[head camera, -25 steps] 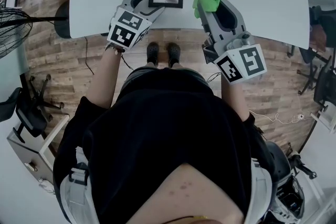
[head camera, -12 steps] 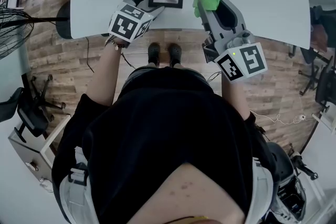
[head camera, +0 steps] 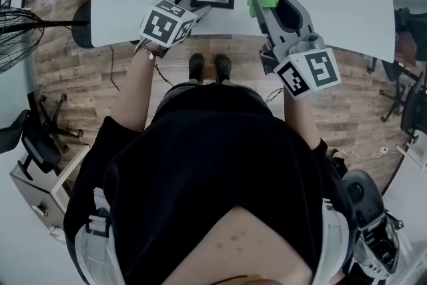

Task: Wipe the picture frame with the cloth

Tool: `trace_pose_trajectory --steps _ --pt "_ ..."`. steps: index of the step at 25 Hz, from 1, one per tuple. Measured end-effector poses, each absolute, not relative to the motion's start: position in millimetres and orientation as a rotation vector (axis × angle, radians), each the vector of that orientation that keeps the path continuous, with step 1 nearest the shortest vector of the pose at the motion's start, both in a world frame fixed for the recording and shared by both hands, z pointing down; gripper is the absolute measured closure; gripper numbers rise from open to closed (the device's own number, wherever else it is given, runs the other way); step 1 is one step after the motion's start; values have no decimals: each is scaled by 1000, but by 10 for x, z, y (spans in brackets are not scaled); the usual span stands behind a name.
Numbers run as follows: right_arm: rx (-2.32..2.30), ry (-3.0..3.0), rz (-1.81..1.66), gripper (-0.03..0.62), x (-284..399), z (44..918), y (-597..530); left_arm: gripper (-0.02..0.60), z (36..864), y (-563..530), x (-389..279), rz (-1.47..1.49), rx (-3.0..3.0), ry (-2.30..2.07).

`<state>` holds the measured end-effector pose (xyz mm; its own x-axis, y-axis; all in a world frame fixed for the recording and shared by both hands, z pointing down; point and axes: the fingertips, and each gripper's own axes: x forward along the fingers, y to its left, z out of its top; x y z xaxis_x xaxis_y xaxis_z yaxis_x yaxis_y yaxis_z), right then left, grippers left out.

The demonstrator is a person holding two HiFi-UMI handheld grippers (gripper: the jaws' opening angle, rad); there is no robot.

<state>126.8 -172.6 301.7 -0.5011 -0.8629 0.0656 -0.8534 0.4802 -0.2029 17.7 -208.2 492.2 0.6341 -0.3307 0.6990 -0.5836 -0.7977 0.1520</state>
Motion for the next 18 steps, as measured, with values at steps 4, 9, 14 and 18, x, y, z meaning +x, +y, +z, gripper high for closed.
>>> trace_pose_trajectory --steps 4,9,14,18 --pt "-1582 2736 -281 494 1291 3185 -1871 298 4929 -2085 174 961 2493 -729" --pt "-1616 2863 -235 494 1311 3389 -2138 298 4927 -2091 181 961 2492 -725" --pt "-1627 2968 -185 494 1304 3505 -2355 298 4923 -2098 196 962 2494 -730" --pt "-1681 3094 -142 494 1303 3757 -2587 298 4915 -2101 195 962 2492 -730"
